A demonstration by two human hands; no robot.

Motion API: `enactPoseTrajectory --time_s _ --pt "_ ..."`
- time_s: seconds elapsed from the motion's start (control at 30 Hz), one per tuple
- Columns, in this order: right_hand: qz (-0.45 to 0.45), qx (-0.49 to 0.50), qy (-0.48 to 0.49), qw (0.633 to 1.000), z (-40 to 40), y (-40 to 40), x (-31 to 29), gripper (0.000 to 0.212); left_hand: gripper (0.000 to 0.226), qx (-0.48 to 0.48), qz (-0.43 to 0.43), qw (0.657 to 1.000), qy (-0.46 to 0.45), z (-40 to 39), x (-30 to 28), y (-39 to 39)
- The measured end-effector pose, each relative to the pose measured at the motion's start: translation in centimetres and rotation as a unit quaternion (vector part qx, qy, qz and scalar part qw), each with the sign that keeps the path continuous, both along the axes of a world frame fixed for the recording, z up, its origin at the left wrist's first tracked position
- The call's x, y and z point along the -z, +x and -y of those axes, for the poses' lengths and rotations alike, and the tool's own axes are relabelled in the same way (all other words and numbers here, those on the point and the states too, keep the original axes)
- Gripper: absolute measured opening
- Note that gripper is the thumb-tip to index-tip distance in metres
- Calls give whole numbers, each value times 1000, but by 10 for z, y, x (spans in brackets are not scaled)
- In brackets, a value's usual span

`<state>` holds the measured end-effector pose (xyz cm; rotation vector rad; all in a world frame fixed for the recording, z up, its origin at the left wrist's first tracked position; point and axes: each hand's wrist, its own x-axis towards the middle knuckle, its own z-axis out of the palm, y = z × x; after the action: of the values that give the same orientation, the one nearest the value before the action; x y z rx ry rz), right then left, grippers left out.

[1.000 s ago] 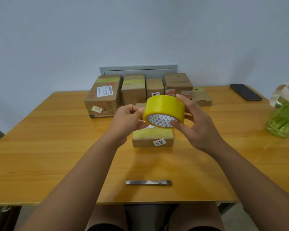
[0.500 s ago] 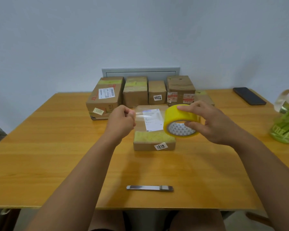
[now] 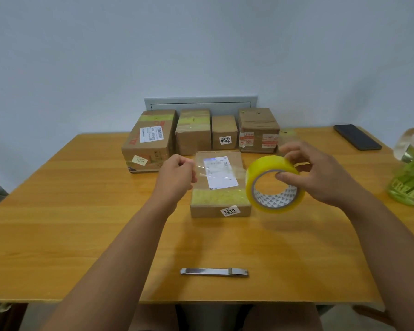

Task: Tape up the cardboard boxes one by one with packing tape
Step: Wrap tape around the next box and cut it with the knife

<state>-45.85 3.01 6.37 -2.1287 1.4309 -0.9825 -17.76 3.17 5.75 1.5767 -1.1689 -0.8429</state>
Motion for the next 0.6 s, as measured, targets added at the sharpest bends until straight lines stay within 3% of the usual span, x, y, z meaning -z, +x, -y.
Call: enactPoseTrajectory --time_s 0.23,0.6 --pt "26 -61 26 997 1 -2 7 42 17 -10 9 1000 -3 -1 12 -2" --pt "-156 -72 60 983 16 4 8 34 11 -7 61 997 50 2 48 1"
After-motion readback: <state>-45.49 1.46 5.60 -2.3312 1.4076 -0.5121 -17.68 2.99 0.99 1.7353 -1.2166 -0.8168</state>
